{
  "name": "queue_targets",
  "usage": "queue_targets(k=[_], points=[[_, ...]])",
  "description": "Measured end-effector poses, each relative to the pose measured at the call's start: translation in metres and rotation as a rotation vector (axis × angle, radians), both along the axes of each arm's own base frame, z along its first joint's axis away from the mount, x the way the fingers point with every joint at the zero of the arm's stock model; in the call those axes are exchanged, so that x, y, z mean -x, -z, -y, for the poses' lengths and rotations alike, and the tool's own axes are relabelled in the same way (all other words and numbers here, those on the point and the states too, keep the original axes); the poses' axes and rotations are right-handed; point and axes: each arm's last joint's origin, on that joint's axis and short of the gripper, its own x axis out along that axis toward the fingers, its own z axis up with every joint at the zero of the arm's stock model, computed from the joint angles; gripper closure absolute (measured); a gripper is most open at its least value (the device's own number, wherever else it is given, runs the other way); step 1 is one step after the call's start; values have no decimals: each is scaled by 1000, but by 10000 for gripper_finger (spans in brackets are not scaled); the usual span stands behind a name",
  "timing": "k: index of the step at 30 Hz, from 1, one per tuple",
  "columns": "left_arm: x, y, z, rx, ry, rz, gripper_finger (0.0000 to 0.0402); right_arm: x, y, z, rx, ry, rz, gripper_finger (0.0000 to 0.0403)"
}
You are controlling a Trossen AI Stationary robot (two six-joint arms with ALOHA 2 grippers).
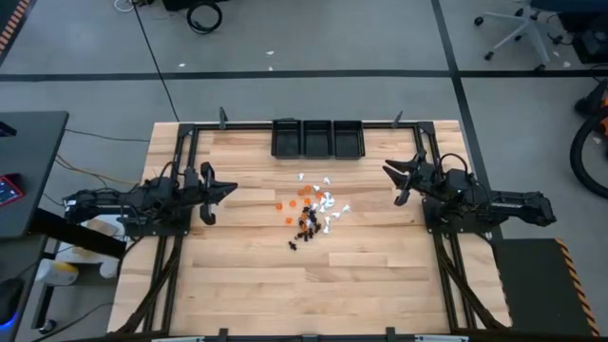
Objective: Sort game pieces by color
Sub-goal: Put the white game piece into the right black basket
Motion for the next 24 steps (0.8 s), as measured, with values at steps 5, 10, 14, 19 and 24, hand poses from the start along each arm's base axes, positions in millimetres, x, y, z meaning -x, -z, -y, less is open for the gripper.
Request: queue_targets(k=[5, 10, 14, 19, 24], points=[[0, -2, 0, -44, -6, 18, 402, 2, -7, 0, -34, -10, 103, 302], [1, -9, 2, -92, 57, 84, 402, 6, -20, -1, -111, -41, 293, 302], [4, -17, 4, -106, 105, 173, 402, 8, -28, -1, -125, -81, 387, 302], [3, -19, 3, -94, 101, 187, 402, 1, -37, -2, -99, -179, 333, 307], [-4, -31, -1, -33, 27, 114, 402, -17, -37, 4, -123, -141, 192, 309]])
